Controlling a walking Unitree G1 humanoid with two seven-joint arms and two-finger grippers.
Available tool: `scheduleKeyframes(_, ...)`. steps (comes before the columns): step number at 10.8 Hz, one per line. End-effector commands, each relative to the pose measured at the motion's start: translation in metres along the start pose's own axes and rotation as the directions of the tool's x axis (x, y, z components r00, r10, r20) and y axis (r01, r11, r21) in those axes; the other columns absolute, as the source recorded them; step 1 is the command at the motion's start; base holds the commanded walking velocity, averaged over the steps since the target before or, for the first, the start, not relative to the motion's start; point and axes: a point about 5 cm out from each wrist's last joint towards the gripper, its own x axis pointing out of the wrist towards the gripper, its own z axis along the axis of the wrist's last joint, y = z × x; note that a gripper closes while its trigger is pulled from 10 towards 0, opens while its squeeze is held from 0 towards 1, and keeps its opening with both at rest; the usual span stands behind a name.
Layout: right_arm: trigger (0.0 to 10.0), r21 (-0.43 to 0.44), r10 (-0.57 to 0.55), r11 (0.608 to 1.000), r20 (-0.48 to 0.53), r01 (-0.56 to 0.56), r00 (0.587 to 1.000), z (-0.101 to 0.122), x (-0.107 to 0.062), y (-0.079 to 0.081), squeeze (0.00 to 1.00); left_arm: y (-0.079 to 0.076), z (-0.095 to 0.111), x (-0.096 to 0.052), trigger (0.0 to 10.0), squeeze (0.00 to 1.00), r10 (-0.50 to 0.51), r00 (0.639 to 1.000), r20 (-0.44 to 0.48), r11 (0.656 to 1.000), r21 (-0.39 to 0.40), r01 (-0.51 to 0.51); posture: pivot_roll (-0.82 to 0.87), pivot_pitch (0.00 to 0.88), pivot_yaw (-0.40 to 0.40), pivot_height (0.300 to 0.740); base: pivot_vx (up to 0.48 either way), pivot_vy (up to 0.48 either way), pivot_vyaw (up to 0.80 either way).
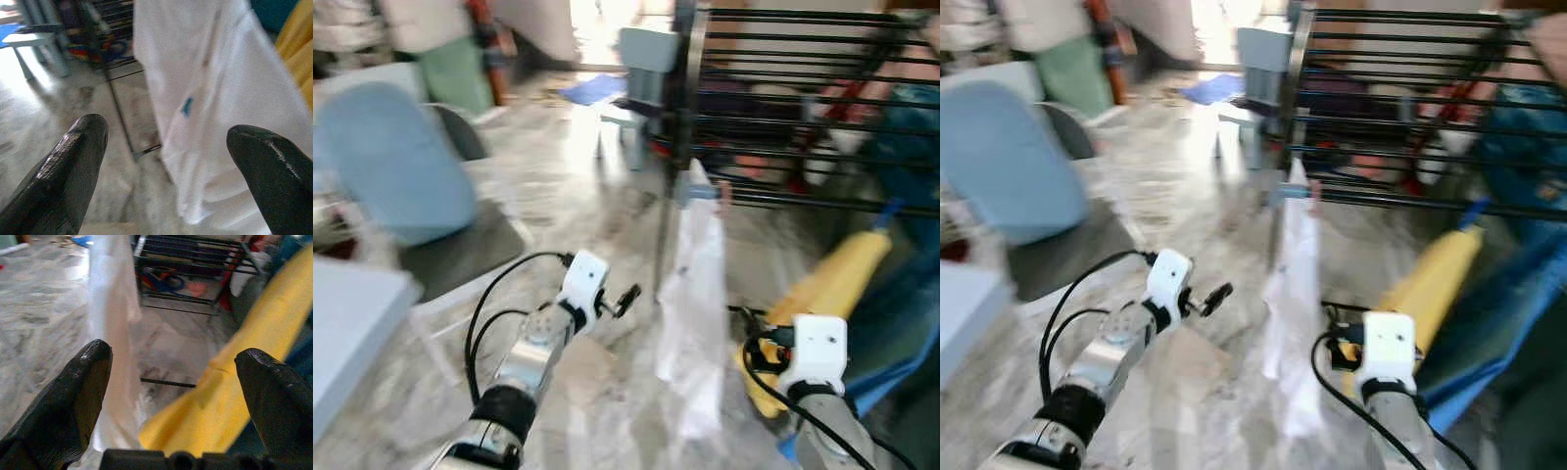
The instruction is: Hang hanger
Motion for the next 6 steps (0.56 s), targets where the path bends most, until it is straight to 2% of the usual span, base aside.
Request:
scheduleKeyframes(1, 10.0, 0.006, -0.011, 1.000, -0.004, 0.011, 1.000, -0.001, -0.001, -0.001, 0.00, 0.002, 0.003, 0.001, 10.0, 0.00, -0.014, 1.000, 0.013, 1.000, -0.006, 0.014, -0.05, 0.000, 0.013, 0.740, 0.000, 0.000, -0.80)
scheduleKeyframes(3, 10.0, 0.001, -0.013, 1.000, -0.007, 0.013, 1.000, -0.002, -0.001, 0.000, 0.00, -0.005, 0.001, 0.001, 10.0, 0.00, -0.037, 0.999, 0.026, 0.999, -0.022, 0.038, -0.05, 0.000, 0.012, 0.740, 0.000, 0.000, -0.80)
scheduleKeyframes(4, 10.0, 0.001, -0.015, 1.000, -0.007, 0.015, 1.000, -0.002, -0.001, -0.001, 0.00, -0.007, 0.000, 0.001, 10.0, 0.00, -0.046, 0.999, 0.027, 0.998, -0.032, 0.047, -0.05, 0.000, 0.011, 0.740, 0.000, 0.247, -0.76)
scheduleKeyframes(6, 10.0, -0.006, -0.020, 1.000, -0.009, 0.020, 1.000, -0.002, -0.001, -0.002, 0.00, -0.008, -0.002, 0.000, 10.0, 0.00, -0.056, 0.998, 0.027, 0.998, -0.031, 0.057, -0.05, 0.000, 0.007, 0.740, 0.251, 0.309, 0.00)
